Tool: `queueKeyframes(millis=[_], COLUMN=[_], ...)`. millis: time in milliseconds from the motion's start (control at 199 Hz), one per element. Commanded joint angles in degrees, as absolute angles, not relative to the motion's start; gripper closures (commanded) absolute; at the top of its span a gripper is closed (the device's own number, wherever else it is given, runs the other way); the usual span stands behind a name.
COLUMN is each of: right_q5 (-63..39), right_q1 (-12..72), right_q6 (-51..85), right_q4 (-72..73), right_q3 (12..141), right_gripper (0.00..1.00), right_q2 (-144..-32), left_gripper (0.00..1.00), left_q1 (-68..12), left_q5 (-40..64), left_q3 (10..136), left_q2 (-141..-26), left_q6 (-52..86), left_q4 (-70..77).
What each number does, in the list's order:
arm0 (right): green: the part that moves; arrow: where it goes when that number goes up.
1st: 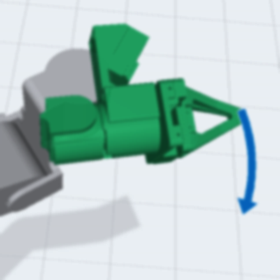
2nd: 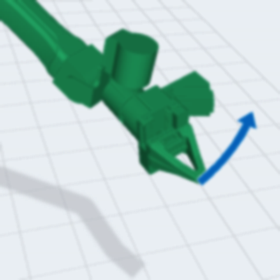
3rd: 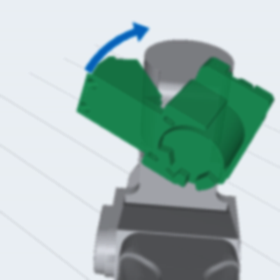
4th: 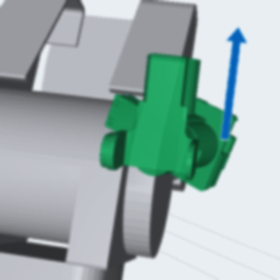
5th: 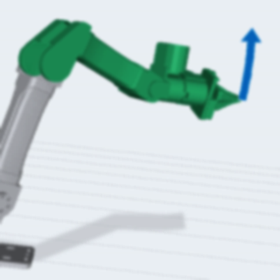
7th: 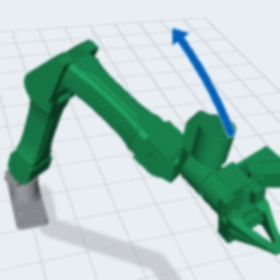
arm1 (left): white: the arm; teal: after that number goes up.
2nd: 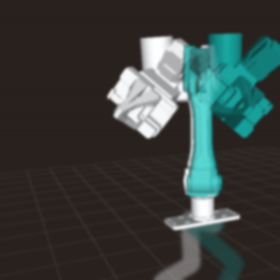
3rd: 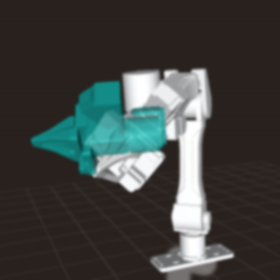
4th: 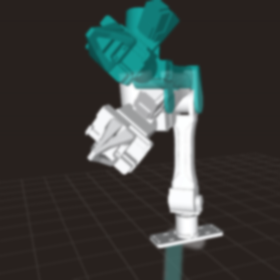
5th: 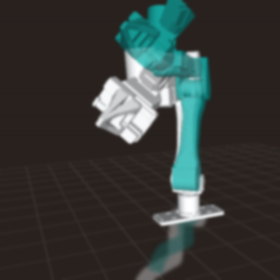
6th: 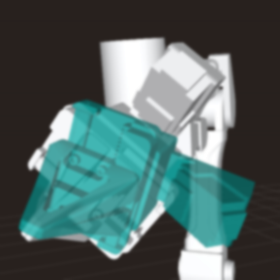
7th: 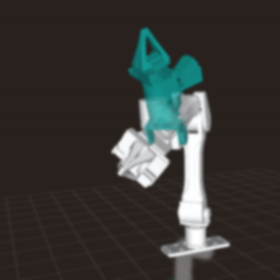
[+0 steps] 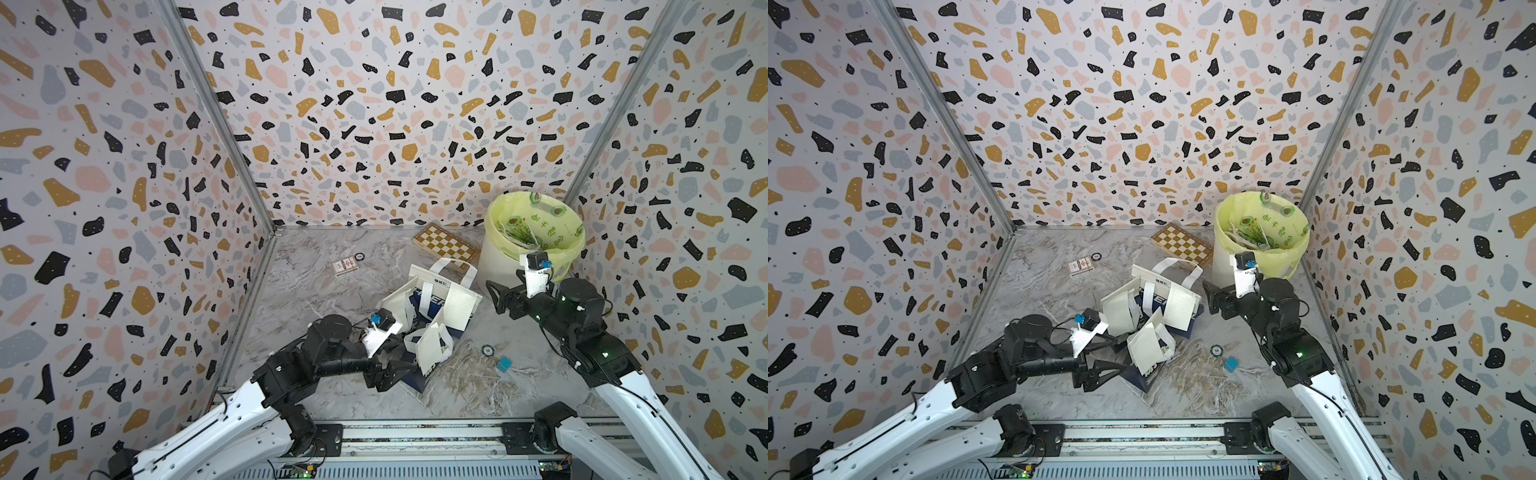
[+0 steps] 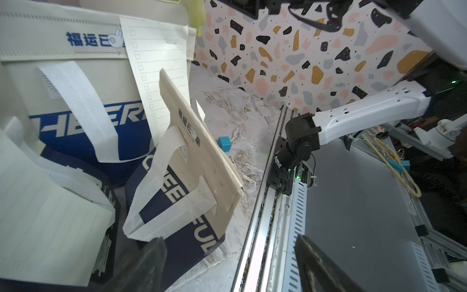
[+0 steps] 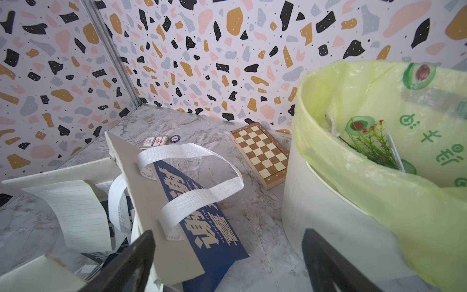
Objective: Shred takeout receipts and throw away
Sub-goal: Pick up the takeout bag at the center of the board, then tear off the takeout receipt from the takeout bag.
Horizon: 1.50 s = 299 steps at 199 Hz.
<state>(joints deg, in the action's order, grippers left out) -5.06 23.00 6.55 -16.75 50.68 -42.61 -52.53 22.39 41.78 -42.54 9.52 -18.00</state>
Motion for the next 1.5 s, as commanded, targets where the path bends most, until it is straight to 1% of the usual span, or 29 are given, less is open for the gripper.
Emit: queueKeyframes(millis=[0,90,206,241,301,391,467,522,622,718,788,893,1044,1280,1395,1495], right_q5=[-6.2,-6.5,-9.8,-13.1,-21.6,-33.5,-38.2,-40.0,-42.3,-42.3,-42.6,-42.4,-38.9,-35.5,-33.7,-32.5], right_q1=[23.3,23.2,23.2,23.3,23.3,23.6,25.3,27.2,31.5,36.1,39.1,42.0,42.0,41.8,41.8,41.8], right_q6=[4.5,4.2,2.7,2.0,0.6,0.2,0.5,-0.3,-5.0,-7.0,-6.6,-5.8,-4.7,-0.5,3.2,3.9], right_q4=[-18.8,-19.2,-20.4,-21.0,-22.5,-22.7,-20.8,-18.7,-15.8,-11.5,-8.1,-2.9,2.8,7.0,12.4,15.1], right_q3=[52.0,52.1,53.3,53.8,54.9,54.6,52.4,50.1,46.6,43.6,41.1,36.8,32.1,28.0,26.5,26.2], right_gripper=[0.07,0.08,0.08,0.08,0.07,0.14,0.16,0.18,0.2,0.21,0.23,0.3,0.34,0.43,0.45,0.45], right_q2=[-40.9,-40.0,-39.6,-39.6,-40.6,-42.6,-42.8,-42.2,-41.3,-42.6,-44.4,-46.1,-44.4,-42.2,-42.9,-43.9], left_gripper=[0.2,0.24,0.35,0.4,0.45,0.54,0.62,0.7,0.71,0.79,0.81,0.89,0.92,0.93,0.93,0.93], left_q1=[-56.9,-58.9,-59.2,-59.3,-59.2,-59.2,-59.0,-58.6,-58.3,-58.2,-58.1,-58.0,-58.0,-57.9,-57.8,-57.6], left_q5=[13.4,11.2,8.3,6.2,3.4,1.8,1.4,0.8,0.6,1.0,1.4,1.9,1.8,2.0,2.5,3.0], left_q3=[40.9,40.6,40.1,39.6,38.7,37.4,36.5,35.9,34.6,34.1,33.9,33.5,32.2,30.6,29.6,29.4], left_q2=[-44.7,-47.2,-48.9,-49.0,-49.0,-49.0,-49.1,-49.3,-50.0,-51.1,-51.6,-51.2,-49.4,-47.3,-46.9,-46.8], left_q6=[8.0,7.2,6.2,5.3,3.9,0.6,-0.3,0.0,1.6,2.3,2.5,2.8,2.8,4.2,5.3,5.8], left_q4=[-7.0,-3.4,-0.4,0.1,1.4,2.9,4.1,5.5,9.3,11.8,12.7,12.8,12.6,12.0,12.9,13.0])
